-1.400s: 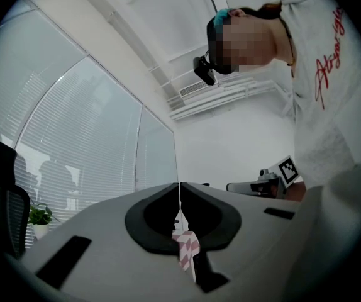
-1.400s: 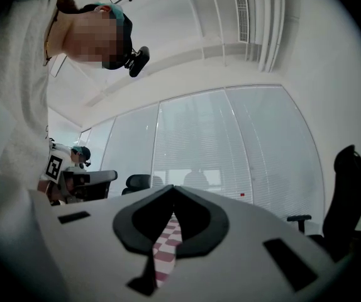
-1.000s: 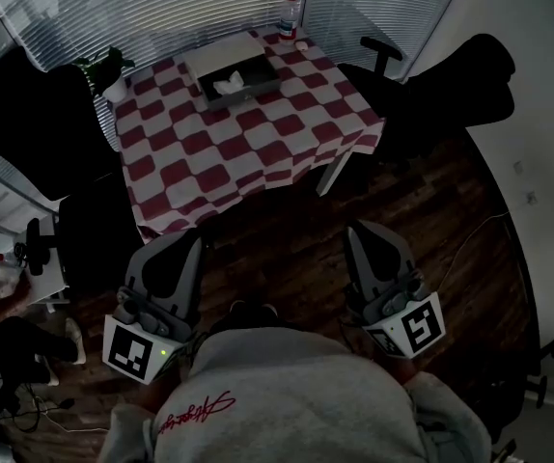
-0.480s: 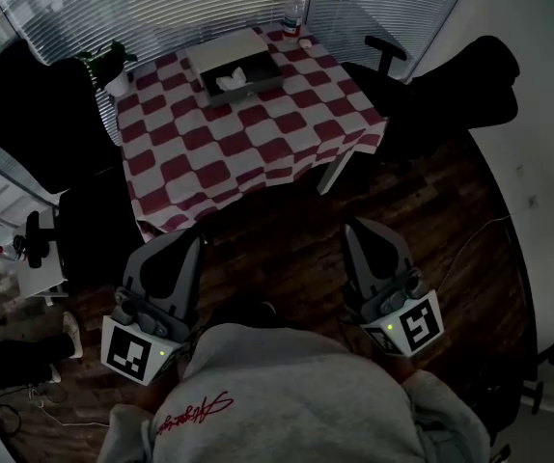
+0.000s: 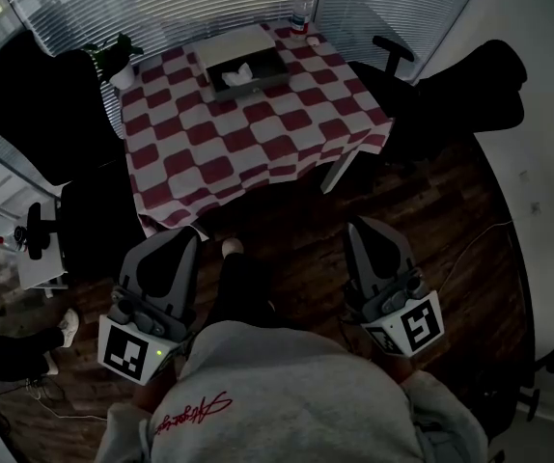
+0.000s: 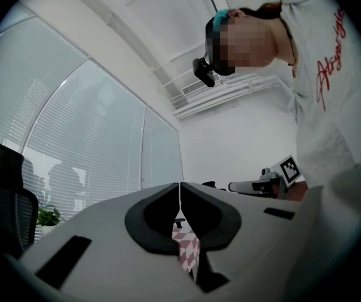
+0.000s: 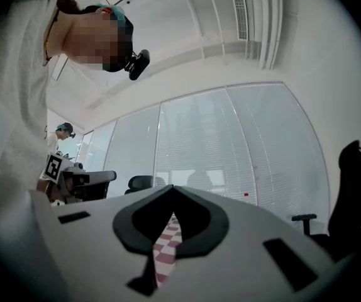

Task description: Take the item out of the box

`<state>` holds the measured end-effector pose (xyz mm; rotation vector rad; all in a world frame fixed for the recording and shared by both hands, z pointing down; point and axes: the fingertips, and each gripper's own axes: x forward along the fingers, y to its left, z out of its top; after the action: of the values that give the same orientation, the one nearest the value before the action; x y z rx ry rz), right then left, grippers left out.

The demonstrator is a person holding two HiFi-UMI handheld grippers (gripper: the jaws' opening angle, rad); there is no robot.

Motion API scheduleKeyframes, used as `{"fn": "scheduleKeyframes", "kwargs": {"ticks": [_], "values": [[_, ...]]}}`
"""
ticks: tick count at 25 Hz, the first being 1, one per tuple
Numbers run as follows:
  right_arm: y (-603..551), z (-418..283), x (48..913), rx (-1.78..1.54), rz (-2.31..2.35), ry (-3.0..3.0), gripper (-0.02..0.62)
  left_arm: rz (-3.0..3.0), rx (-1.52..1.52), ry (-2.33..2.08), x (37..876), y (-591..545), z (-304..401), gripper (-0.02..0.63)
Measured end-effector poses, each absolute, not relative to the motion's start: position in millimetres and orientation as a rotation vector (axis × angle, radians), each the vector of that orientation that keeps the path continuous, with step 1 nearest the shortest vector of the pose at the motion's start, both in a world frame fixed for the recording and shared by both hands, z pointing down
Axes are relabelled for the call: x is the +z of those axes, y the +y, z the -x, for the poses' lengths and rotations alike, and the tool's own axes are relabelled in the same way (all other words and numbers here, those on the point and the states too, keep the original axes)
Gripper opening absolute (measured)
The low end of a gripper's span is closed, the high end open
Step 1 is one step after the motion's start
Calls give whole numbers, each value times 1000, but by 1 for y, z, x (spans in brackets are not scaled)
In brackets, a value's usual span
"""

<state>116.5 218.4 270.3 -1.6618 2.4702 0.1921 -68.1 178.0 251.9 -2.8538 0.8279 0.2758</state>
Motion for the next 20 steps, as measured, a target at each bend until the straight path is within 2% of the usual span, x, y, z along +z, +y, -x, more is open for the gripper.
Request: {"fn": "scheduleKeyframes", "kwargs": {"ticks": [20], "values": [[168, -128, 267, 215, 1723, 2440, 11, 2859, 310, 770, 247, 117, 55, 18]]}}
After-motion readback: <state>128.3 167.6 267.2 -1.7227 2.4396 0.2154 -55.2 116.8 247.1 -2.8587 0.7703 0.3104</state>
